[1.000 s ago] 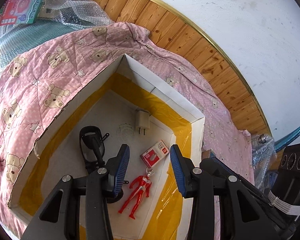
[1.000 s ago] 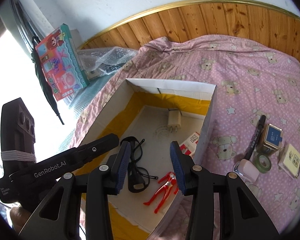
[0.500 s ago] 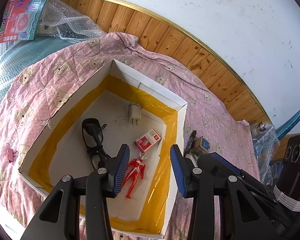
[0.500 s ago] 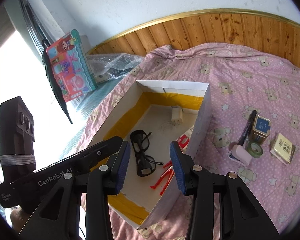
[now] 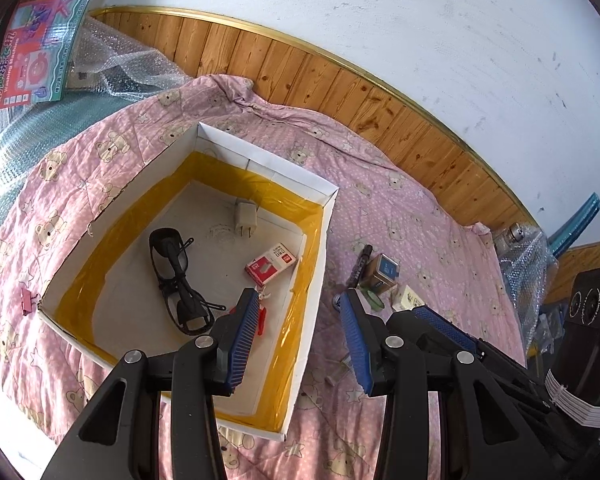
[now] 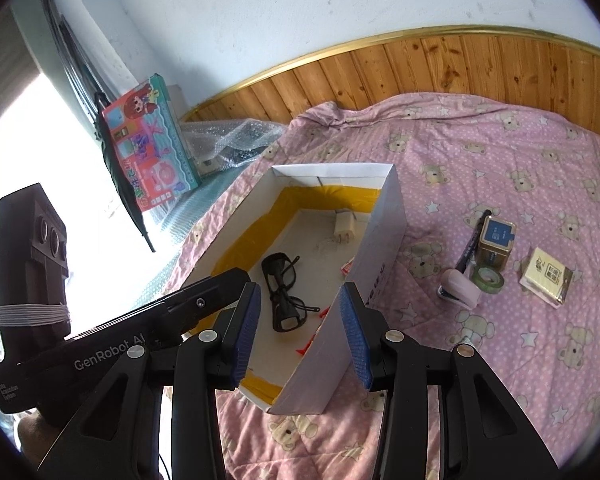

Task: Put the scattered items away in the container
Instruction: 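Withdraw both tools from the box toward the remaining items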

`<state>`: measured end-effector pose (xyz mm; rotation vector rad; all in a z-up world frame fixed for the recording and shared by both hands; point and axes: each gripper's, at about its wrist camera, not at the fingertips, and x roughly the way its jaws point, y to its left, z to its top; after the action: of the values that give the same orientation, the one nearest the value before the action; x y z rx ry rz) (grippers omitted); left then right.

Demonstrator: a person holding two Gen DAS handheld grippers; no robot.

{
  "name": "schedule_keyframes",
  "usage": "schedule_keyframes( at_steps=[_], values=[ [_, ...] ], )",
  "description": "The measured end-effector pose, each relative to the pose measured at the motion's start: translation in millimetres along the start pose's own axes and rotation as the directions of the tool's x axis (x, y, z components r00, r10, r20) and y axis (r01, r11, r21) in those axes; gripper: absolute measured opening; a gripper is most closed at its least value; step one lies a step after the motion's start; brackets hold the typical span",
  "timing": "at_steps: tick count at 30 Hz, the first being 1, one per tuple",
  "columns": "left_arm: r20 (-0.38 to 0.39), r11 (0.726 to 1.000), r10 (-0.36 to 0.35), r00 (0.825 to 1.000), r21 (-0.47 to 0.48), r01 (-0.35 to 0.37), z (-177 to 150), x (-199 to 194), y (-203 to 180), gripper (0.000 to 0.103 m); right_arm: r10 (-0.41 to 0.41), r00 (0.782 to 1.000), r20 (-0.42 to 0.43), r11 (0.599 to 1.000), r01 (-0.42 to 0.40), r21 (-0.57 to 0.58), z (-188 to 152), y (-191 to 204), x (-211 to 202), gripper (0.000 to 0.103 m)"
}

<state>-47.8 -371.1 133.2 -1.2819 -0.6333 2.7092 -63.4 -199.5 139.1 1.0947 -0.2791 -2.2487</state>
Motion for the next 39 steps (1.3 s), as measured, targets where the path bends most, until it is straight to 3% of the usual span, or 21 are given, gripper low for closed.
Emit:
schedule_keyframes(
  at_steps=[25, 39],
  values=[
    [-0.138, 0.989, 0.024, 0.99, 0.149, -0.003, -74.0, 44.6, -90.3, 0.043, -0.022, 1.0, 0.0, 0.98, 0.022, 0.198, -75.0, -106.4, -53.5, 0.045],
    [-0.221, 0.978, 0.062, 0.973, 0.21, -0.014, -107.9, 82.8, -114.6, 0.043, -0.038, 0.999, -0.022, 0.955, 0.043, 0.294, -102.8, -153.5, -55.8, 0.045]
  ],
)
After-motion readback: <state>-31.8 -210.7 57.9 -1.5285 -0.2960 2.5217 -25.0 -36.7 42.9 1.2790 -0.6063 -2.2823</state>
